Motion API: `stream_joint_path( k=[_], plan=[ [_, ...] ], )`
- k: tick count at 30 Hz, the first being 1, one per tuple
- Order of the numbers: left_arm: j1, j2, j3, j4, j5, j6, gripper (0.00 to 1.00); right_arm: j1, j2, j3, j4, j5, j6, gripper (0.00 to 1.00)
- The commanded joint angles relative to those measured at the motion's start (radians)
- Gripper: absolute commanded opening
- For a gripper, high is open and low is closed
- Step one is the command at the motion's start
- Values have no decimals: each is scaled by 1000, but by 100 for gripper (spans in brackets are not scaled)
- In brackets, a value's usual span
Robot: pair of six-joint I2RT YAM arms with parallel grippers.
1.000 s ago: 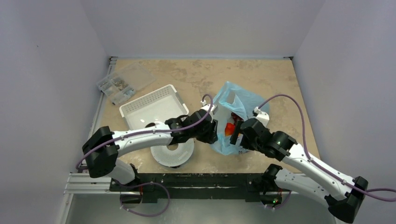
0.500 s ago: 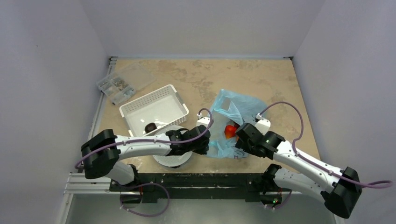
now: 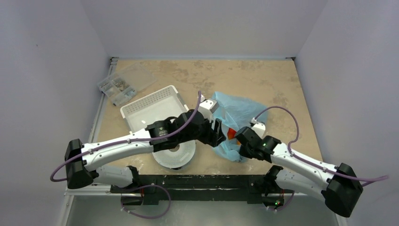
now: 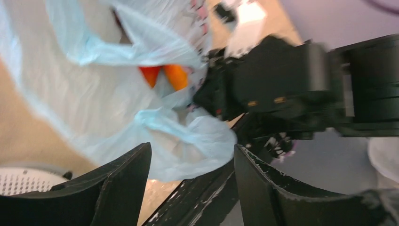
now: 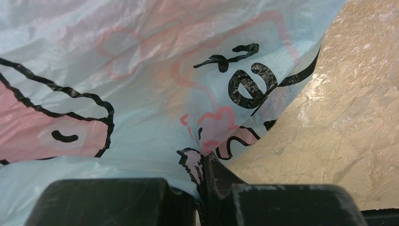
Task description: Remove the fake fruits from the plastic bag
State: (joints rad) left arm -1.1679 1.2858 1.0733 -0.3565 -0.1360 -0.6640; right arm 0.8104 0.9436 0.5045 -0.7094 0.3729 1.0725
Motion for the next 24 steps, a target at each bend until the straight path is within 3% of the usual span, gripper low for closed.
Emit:
stream_joint_path(
  k=[1,4,10,13,17,22,24],
  plan=[
    [-7,0,78,75,141,59,62,-4,-5,36,11,0,-3,3],
    [-15,85,73,182,223,51,59,-4,-39,42,12,-25,-8,7],
    [-31,244,53,216,192,37,51,-4,-103,121,-79,46,-13,48],
    [-30,231,-65,272,140,-35,45,-5,-107,207,-166,140,-10,63],
    [-31,209,-181,357,110,-93,42,-14,-79,302,-190,206,-49,94],
    [-36,253,-321,584,123,-208,47,-82,27,337,-72,271,-160,99],
    [-37,280,-330,602,124,-225,47,-160,94,330,-28,231,-193,99]
  ],
)
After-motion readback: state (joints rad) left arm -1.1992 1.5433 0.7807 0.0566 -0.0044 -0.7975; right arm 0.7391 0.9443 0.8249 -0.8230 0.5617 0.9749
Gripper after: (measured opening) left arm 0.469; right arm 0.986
